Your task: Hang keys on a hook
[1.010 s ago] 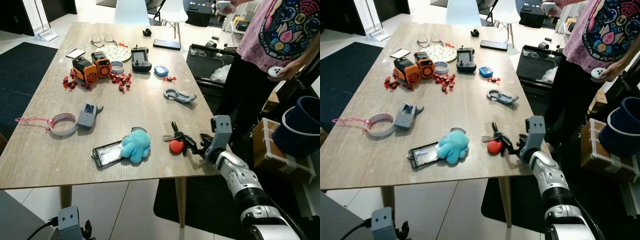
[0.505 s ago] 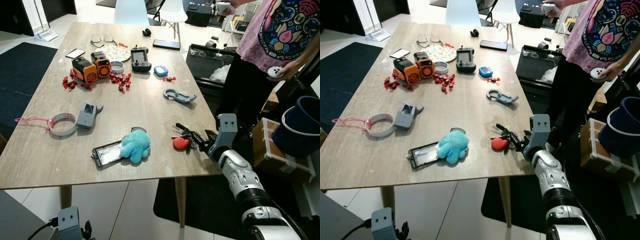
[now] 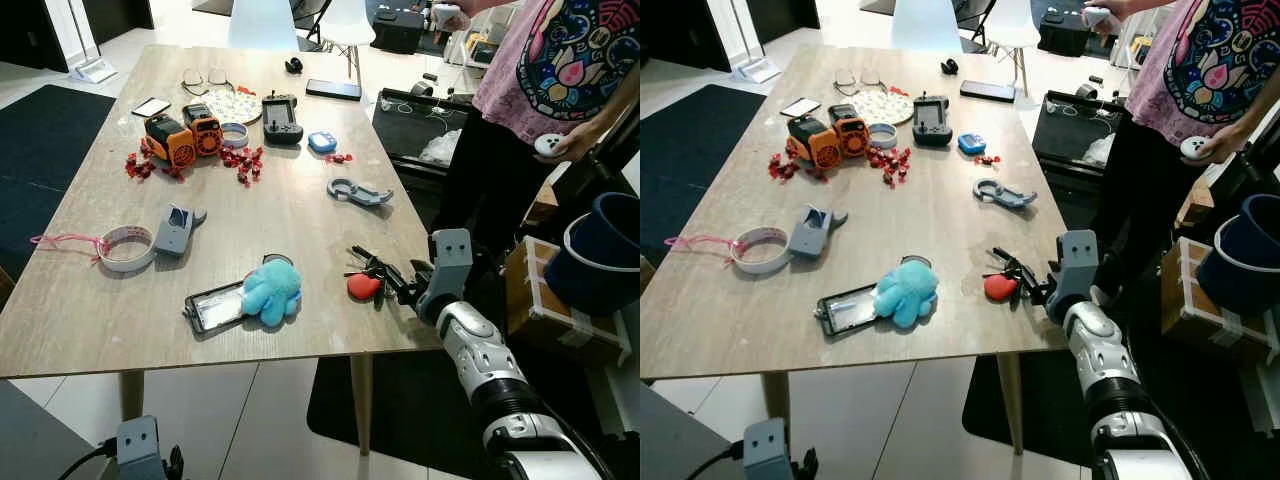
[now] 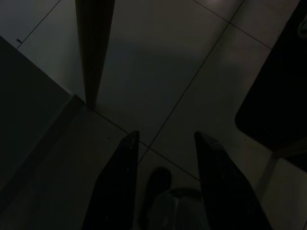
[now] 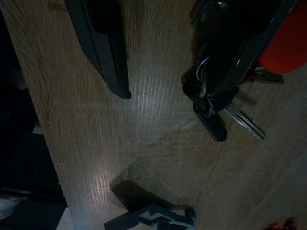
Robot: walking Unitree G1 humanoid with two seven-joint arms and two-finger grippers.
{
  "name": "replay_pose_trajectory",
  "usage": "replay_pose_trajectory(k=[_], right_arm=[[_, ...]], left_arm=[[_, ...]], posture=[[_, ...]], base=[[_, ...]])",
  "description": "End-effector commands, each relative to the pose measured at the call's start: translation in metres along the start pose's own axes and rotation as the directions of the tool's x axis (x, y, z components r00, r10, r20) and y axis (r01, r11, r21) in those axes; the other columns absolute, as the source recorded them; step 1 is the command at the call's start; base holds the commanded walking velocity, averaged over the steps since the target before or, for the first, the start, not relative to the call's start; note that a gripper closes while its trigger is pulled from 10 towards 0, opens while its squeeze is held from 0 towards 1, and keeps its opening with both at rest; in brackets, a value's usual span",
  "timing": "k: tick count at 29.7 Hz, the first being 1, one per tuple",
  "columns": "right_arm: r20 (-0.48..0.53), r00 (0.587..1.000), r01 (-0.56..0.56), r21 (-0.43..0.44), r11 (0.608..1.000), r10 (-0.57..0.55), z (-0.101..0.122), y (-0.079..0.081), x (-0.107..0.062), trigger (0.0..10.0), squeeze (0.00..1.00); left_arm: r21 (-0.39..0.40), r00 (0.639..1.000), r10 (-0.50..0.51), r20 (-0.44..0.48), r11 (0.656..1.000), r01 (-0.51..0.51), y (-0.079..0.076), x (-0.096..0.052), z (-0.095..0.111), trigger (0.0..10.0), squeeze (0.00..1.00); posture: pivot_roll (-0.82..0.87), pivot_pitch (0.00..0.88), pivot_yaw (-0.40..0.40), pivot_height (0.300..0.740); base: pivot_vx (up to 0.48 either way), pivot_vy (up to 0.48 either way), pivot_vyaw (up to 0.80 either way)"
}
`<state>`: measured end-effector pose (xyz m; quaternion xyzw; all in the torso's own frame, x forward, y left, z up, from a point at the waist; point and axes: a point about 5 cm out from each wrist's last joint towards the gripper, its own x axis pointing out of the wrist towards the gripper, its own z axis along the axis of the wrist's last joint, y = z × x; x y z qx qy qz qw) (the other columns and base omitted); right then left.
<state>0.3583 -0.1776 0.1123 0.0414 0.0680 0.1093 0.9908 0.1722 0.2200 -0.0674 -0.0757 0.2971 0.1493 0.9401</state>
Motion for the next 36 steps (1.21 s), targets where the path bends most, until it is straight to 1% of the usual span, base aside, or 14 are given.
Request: replay_pose_trajectory(k=[1,4,5,6,7,8,9,10,11,12,13,32,34,36], right_arm=[[-0.025,1.000,0.016,-0.007,1.000,-0.016,-0.005,-0.002,0.000,10.0,0.00],[-0.022,1.000,0.020,-0.011,1.000,-0.020,-0.005,-0.002,0.000,10.0,0.00],[-0.022,0.999,0.023,-0.010,1.000,-0.023,-0.004,-0.002,0.000,7.3,0.00],[-0.021,0.999,0.025,-0.010,1.000,-0.025,-0.004,-0.002,0.001,7.3,0.00],[-0.021,0.999,0.028,-0.009,1.000,-0.028,-0.004,-0.003,0.001,3.8,0.00],[-0.021,0.999,0.029,-0.009,1.000,-0.029,-0.004,-0.003,0.001,3.8,0.00],[-0.020,0.999,0.030,-0.008,1.000,-0.030,-0.003,-0.003,0.001,1.8,0.00],[-0.019,0.999,0.031,-0.007,1.000,-0.031,-0.003,-0.003,0.002,1.8,0.00],[-0.019,0.999,0.032,-0.006,0.999,-0.032,-0.003,-0.003,0.002,0.4,0.00],[-0.019,0.999,0.033,-0.006,0.999,-0.033,-0.003,-0.003,0.002,0.4,0.00],[-0.019,0.999,0.034,-0.006,0.999,-0.034,-0.003,-0.003,0.002,0.0,0.00],[-0.024,0.998,0.058,-0.010,0.998,-0.058,-0.003,-0.008,0.003,0.0,0.00],[-0.018,0.998,0.066,-0.010,0.998,-0.066,-0.002,-0.010,0.003,0.0,0.00],[0.021,0.996,0.081,0.010,0.997,-0.082,0.007,-0.013,0.005,0.0,0.00]], left_arm=[[0.007,0.999,0.007,-0.032,1.000,-0.006,0.001,-0.002,-0.006,10.0,0.00],[0.008,0.999,0.008,-0.033,1.000,-0.008,0.001,-0.002,-0.006,10.0,0.00],[0.009,0.999,0.009,-0.034,1.000,-0.009,0.001,-0.002,-0.006,10.0,0.00],[0.009,0.999,0.010,-0.034,1.000,-0.010,0.001,-0.002,-0.006,10.0,0.00],[0.010,0.999,0.010,-0.033,1.000,-0.010,0.001,-0.001,-0.006,10.0,0.00],[0.010,0.999,0.011,-0.033,1.000,-0.010,0.001,-0.001,-0.005,10.0,0.00],[0.011,0.999,0.011,-0.033,1.000,-0.011,0.001,-0.001,-0.005,10.0,0.00],[0.011,0.999,0.011,-0.033,1.000,-0.011,0.001,-0.001,-0.005,10.0,0.00],[0.011,0.999,0.012,-0.033,1.000,-0.011,0.001,-0.001,-0.005,10.0,0.00],[0.012,0.999,0.012,-0.033,1.000,-0.012,0.001,-0.001,-0.005,10.0,0.00],[0.012,0.999,0.012,-0.033,1.000,-0.012,0.001,-0.001,-0.005,10.0,0.00],[0.021,0.999,0.013,-0.031,1.000,-0.012,-0.001,0.000,-0.004,10.0,0.00],[0.023,0.999,0.012,-0.030,1.000,-0.011,-0.001,0.000,-0.004,10.0,0.00],[0.023,1.000,0.013,-0.028,1.000,-0.012,-0.001,0.000,-0.004,10.0,0.00]], posture=[[0.07,0.106,-0.081,0.740],[0.07,0.104,-0.082,0.740],[0.07,0.104,-0.082,0.740],[0.07,0.104,-0.082,0.740],[0.07,0.102,-0.082,0.740],[0.07,0.102,-0.082,0.740],[0.07,0.101,-0.082,0.740],[0.07,0.101,-0.082,0.740],[0.07,0.099,-0.082,0.740],[0.07,0.099,-0.082,0.740],[0.07,0.099,-0.082,0.740],[0.07,0.101,-0.080,0.740],[0.07,0.101,-0.081,0.740],[0.07,0.102,-0.080,0.740]], base=[[0.000,0.000,0.00],[0.000,0.000,0.00],[0.000,0.000,0.00],[0.000,0.000,0.00],[0.000,0.000,0.00],[0.000,0.000,0.00],[0.000,0.000,0.00],[0.000,0.000,0.00],[0.000,0.000,0.00],[0.000,0.000,0.00],[0.000,0.000,0.00],[0.000,0.000,0.00],[0.000,0.000,0.00],[0.000,0.000,0.00]])
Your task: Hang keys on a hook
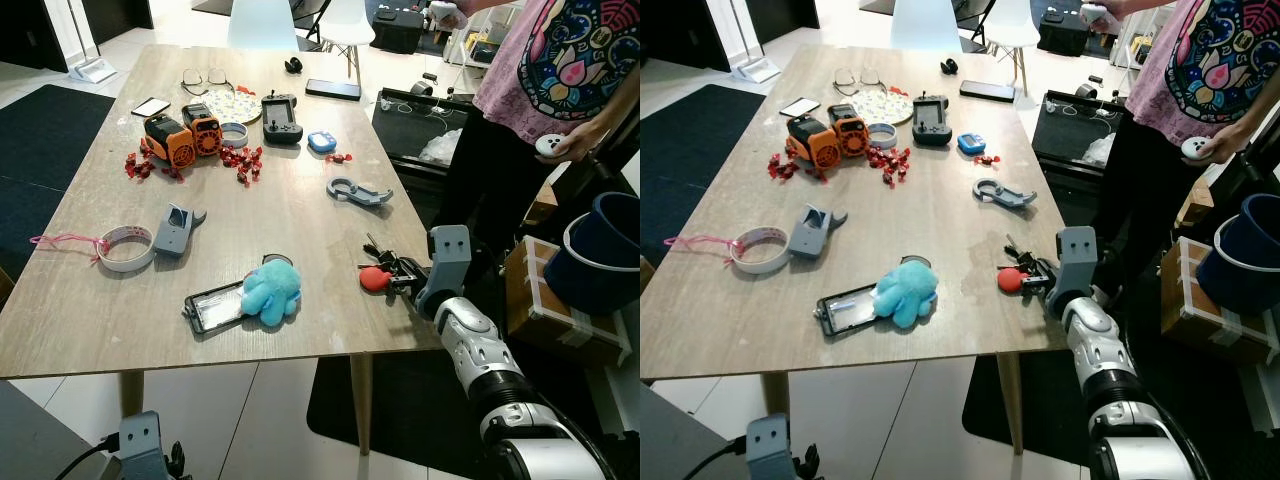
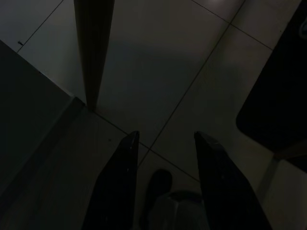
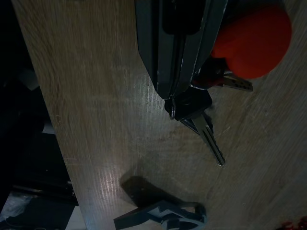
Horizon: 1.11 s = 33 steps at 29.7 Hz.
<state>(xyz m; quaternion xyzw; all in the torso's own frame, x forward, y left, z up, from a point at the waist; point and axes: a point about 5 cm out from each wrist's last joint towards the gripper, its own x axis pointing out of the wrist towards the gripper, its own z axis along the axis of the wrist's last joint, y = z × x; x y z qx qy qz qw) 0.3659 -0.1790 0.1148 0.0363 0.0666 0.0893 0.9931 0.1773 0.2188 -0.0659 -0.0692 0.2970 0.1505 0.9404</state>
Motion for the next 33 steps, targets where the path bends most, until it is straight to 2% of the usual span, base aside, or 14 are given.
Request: replay_pose_trajectory(k=[1,6,7,8,9,12,13,14,15,18,19,20,21,33], right_arm=[[0.036,0.998,0.045,0.029,0.999,-0.046,0.007,-0.011,-0.001,0.0,0.00],[0.138,0.989,0.043,0.052,0.998,-0.050,0.029,-0.015,0.002,0.0,0.00],[0.152,0.987,0.042,0.048,0.998,-0.049,0.031,-0.015,0.003,2.4,0.00],[0.152,0.987,0.042,0.048,0.998,-0.049,0.031,-0.015,0.003,2.4,0.00],[0.162,0.985,0.049,0.036,0.998,-0.054,0.032,-0.016,0.002,10.0,0.00],[0.158,0.985,0.065,0.023,0.998,-0.068,0.028,-0.019,0.000,10.0,0.00],[0.155,0.985,0.070,0.020,0.997,-0.072,0.026,-0.019,-0.001,10.0,0.47],[0.151,0.986,0.073,0.016,0.997,-0.075,0.023,-0.019,-0.002,10.0,0.75],[0.148,0.986,0.073,0.015,0.997,-0.074,0.019,-0.017,-0.003,10.0,0.80],[0.149,0.986,0.070,0.015,0.997,-0.071,0.016,-0.015,-0.003,10.0,0.71],[0.150,0.987,0.060,0.016,0.998,-0.062,0.012,-0.011,-0.003,10.0,0.26],[0.150,0.987,0.060,0.016,0.998,-0.062,0.012,-0.011,-0.003,10.0,0.26],[0.149,0.987,0.052,0.019,0.998,-0.054,0.011,-0.009,-0.003,10.0,0.00],[0.149,0.988,0.051,0.014,0.999,-0.052,0.009,-0.003,0.001,10.0,0.00]], left_arm=[[0.011,1.000,0.006,-0.030,1.000,-0.006,0.002,-0.003,-0.007,10.0,0.00],[0.012,1.000,0.009,-0.027,1.000,-0.008,0.003,-0.003,-0.007,10.0,0.00],[0.011,1.000,0.009,-0.026,1.000,-0.009,0.003,-0.003,-0.006,10.0,0.00],[0.011,1.000,0.009,-0.026,1.000,-0.009,0.003,-0.003,-0.006,10.0,0.00],[0.011,1.000,0.010,-0.026,1.000,-0.010,0.003,-0.003,-0.006,10.0,0.00],[0.011,1.000,0.010,-0.025,1.000,-0.010,0.002,-0.003,-0.007,10.0,0.00],[0.012,1.000,0.010,-0.024,1.000,-0.009,0.002,-0.004,-0.007,10.0,0.00],[0.013,1.000,0.009,-0.024,1.000,-0.009,0.002,-0.004,-0.008,10.0,0.00],[0.015,1.000,0.009,-0.025,1.000,-0.009,0.002,-0.005,-0.008,10.0,0.00],[0.015,1.000,0.010,-0.026,1.000,-0.010,0.002,-0.005,-0.009,10.0,0.00],[0.017,1.000,0.012,-0.027,1.000,-0.011,0.003,-0.005,-0.009,10.0,0.00],[0.017,1.000,0.012,-0.027,1.000,-0.011,0.003,-0.005,-0.009,10.0,0.00],[0.018,1.000,0.013,-0.028,1.000,-0.012,0.003,-0.005,-0.009,10.0,0.00],[0.027,0.999,0.029,-0.024,0.999,-0.029,0.006,-0.006,-0.009,10.0,0.00]], posture=[[0.07,0.102,-0.080,0.740],[0.07,0.101,-0.080,0.740],[0.07,0.102,-0.080,0.740],[0.07,0.102,-0.080,0.740],[0.07,0.103,-0.080,0.740],[0.07,0.105,-0.081,0.740],[0.07,0.108,-0.083,0.740],[0.07,0.108,-0.083,0.740],[0.07,0.111,-0.082,0.740],[0.07,0.111,-0.081,0.740],[0.07,0.112,-0.080,0.740],[0.07,0.112,-0.080,0.740],[0.07,0.115,-0.079,0.740],[0.07,0.136,-0.077,0.740]], base=[[0.000,0.000,0.00],[0.000,0.000,0.00],[0.000,0.000,0.00],[0.000,0.000,0.00],[0.000,0.000,0.00],[0.000,0.000,0.00],[0.000,0.000,0.00],[0.000,0.000,0.00],[0.000,0.000,0.00],[0.000,0.000,0.00],[0.000,0.000,0.00],[0.000,0.000,0.00],[0.000,0.000,0.00],[0.000,0.000,0.00]])
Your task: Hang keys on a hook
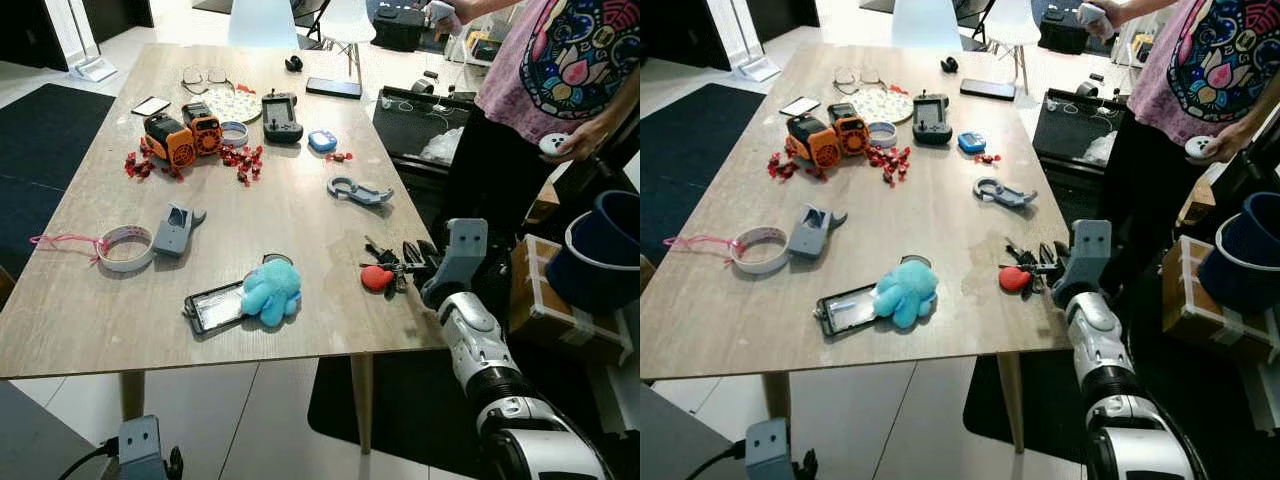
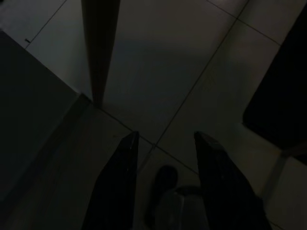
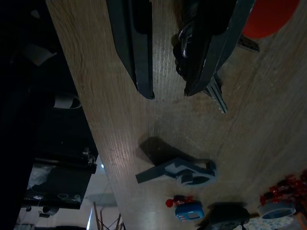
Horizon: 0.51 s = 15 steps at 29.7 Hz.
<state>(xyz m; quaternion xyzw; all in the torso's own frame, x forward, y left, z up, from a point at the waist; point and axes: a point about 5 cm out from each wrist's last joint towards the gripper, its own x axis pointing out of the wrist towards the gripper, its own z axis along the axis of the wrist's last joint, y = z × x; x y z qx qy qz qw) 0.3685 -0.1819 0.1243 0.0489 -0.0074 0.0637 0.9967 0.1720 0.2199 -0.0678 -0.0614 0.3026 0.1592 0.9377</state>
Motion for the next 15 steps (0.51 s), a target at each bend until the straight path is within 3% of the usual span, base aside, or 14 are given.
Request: replay_pose_trajectory(k=[1,15], right_arm=[[-0.003,1.000,0.007,-0.006,1.000,-0.007,-0.0014,0.0001,0.0003,10.0,0.00],[-0.033,0.999,-0.003,-0.060,0.998,0.001,-0.0088,0.0085,0.0019,10.0,0.00]], left_arm=[[0.017,1.000,0.007,-0.015,1.000,-0.007,0.0034,-0.0029,-0.0054,10.0,0.00],[0.016,1.000,0.018,-0.023,1.000,-0.017,0.0055,-0.0047,-0.0084,10.0,0.00]], posture=[[0.07,0.137,-0.077,0.740],[0.08,0.148,-0.084,0.740]], base=[[0.000,0.000,0.00],[0.000,0.000,0.00]])
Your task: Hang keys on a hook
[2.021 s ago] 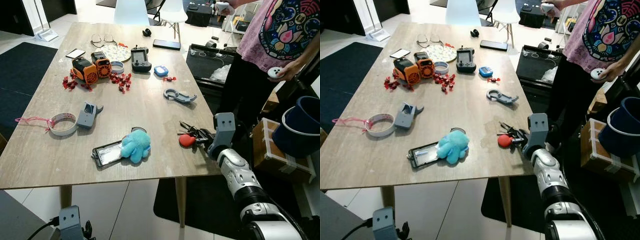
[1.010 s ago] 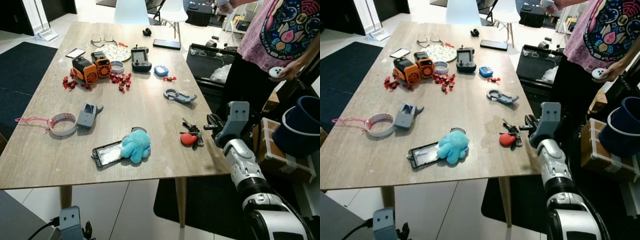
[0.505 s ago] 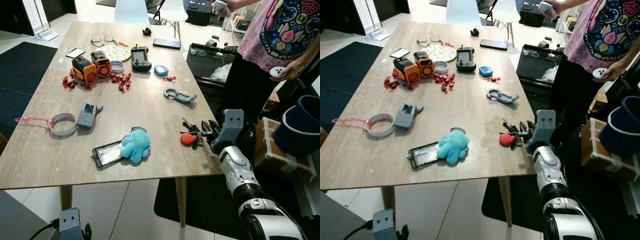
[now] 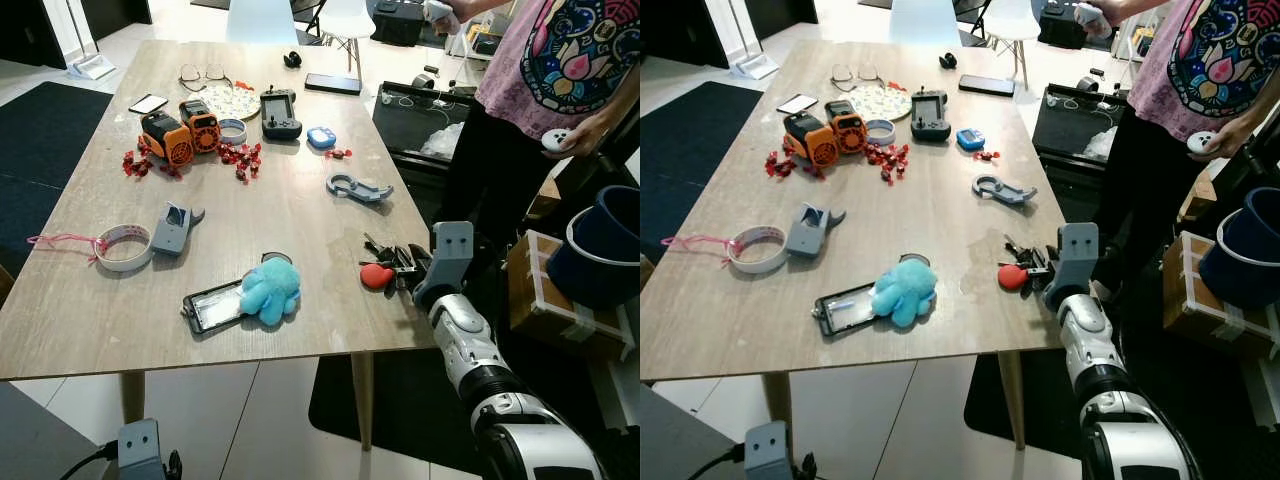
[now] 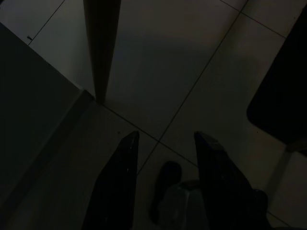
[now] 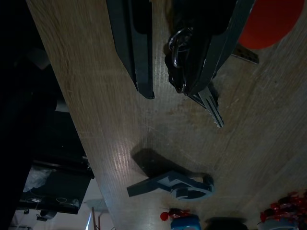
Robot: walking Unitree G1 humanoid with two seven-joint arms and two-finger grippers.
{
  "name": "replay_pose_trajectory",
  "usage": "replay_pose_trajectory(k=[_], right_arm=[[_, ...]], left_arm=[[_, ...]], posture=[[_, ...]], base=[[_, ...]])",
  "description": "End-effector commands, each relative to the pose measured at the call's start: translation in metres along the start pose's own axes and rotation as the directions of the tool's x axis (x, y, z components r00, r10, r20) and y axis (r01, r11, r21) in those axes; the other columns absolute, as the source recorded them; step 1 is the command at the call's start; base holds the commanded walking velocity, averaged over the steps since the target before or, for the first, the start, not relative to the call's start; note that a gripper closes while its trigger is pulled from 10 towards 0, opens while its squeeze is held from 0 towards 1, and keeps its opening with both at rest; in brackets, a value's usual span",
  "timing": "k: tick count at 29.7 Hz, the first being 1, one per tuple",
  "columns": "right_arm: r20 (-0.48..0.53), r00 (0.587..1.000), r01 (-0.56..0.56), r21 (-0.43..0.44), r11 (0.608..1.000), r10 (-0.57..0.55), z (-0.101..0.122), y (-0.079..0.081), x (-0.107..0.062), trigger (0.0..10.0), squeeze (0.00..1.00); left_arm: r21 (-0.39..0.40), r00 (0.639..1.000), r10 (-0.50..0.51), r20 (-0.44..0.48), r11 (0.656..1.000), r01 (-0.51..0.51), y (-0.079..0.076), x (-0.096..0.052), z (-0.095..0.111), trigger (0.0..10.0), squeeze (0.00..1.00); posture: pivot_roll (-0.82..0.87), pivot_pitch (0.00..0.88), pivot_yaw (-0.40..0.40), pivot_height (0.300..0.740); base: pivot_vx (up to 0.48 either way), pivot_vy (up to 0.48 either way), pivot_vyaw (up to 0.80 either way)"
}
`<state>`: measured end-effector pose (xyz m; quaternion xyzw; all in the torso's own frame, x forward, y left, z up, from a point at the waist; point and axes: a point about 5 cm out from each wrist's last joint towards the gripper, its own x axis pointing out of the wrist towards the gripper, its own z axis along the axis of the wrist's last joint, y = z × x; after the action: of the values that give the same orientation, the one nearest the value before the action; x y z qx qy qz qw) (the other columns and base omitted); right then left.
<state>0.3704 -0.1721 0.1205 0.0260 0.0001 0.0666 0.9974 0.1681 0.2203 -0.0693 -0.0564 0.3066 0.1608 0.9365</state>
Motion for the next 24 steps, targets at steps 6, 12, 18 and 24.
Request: replay_pose_trajectory(k=[6,12,18,24], right_arm=[[-0.029,1.000,0.006,-0.029,1.000,-0.007,-0.009,0.000,-0.003,10.0,0.00],[-0.037,0.999,0.001,-0.041,0.999,-0.002,-0.013,0.002,-0.004,10.0,0.00],[-0.050,0.999,-0.002,-0.065,0.998,-0.001,-0.018,0.004,-0.006,10.0,0.00],[-0.058,0.998,0.006,-0.088,0.996,-0.011,-0.021,0.004,-0.008,10.0,0.00]], left_arm=[[0.010,1.000,0.008,-0.014,1.000,-0.008,0.004,-0.003,-0.005,10.0,0.00],[0.019,1.000,0.002,-0.011,1.000,-0.002,0.003,-0.002,-0.004,10.0,0.00],[0.026,1.000,-0.001,-0.009,1.000,0.001,0.003,-0.003,-0.004,10.0,0.00],[0.029,1.000,-0.003,-0.006,1.000,0.003,0.003,-0.003,-0.004,10.0,0.00]], posture=[[0.08,0.141,-0.082,0.740],[0.08,0.138,-0.082,0.740],[0.08,0.132,-0.082,0.740],[0.08,0.127,-0.080,0.740]], base=[[0.000,0.000,0.00],[0.000,0.000,0.00],[0.000,0.000,0.00],[0.000,0.000,0.00]])
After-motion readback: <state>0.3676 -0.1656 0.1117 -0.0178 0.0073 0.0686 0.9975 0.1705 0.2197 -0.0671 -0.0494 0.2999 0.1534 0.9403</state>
